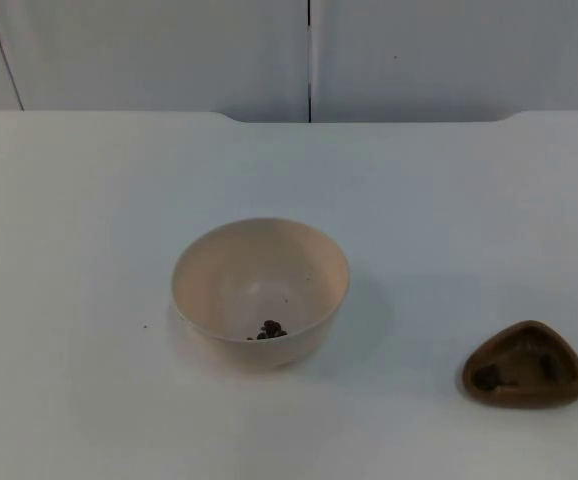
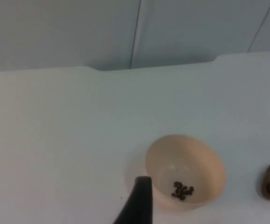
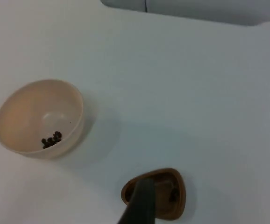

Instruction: Pick up the bowl with the left hand and pour the coffee beans from the cup into the bowl with the right hand.

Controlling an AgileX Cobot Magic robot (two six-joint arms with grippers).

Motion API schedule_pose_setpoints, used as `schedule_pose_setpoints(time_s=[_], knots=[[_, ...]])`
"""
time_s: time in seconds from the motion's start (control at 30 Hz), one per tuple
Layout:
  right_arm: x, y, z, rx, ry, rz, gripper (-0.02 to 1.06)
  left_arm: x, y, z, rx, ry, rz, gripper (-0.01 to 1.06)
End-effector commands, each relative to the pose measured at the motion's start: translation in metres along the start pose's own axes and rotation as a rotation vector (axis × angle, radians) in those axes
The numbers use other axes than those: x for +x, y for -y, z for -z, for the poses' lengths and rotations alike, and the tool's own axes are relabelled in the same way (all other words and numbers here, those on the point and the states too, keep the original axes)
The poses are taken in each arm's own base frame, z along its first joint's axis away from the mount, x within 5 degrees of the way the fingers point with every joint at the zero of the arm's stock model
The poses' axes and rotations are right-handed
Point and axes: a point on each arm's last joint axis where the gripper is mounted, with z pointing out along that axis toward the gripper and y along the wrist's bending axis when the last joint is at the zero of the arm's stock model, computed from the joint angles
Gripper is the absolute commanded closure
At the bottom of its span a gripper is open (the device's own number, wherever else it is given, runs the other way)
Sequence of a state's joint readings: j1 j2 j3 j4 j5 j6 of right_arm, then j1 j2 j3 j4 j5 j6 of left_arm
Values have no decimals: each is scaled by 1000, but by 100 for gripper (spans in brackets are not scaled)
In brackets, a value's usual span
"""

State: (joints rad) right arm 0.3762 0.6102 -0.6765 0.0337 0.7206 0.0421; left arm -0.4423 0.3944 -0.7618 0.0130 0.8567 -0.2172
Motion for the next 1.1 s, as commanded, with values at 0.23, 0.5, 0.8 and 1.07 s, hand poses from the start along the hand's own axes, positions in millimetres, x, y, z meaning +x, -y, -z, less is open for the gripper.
schedule_pose_setpoints(time_s=[0.23, 0.5, 0.8, 1.07], knots=[[39, 2, 36, -8, 80, 6, 30, 20, -6, 36, -4, 56, -34, 24], [62, 3, 57, -6, 133, 63, 30, 39, -10, 66, 9, 132, -43, 24], [87, 5, 80, 6, 159, 104, 30, 62, -16, 78, -12, 82, -64, 24], [104, 7, 78, 25, 80, 104, 30, 80, -20, 56, -35, -43, -89, 24]])
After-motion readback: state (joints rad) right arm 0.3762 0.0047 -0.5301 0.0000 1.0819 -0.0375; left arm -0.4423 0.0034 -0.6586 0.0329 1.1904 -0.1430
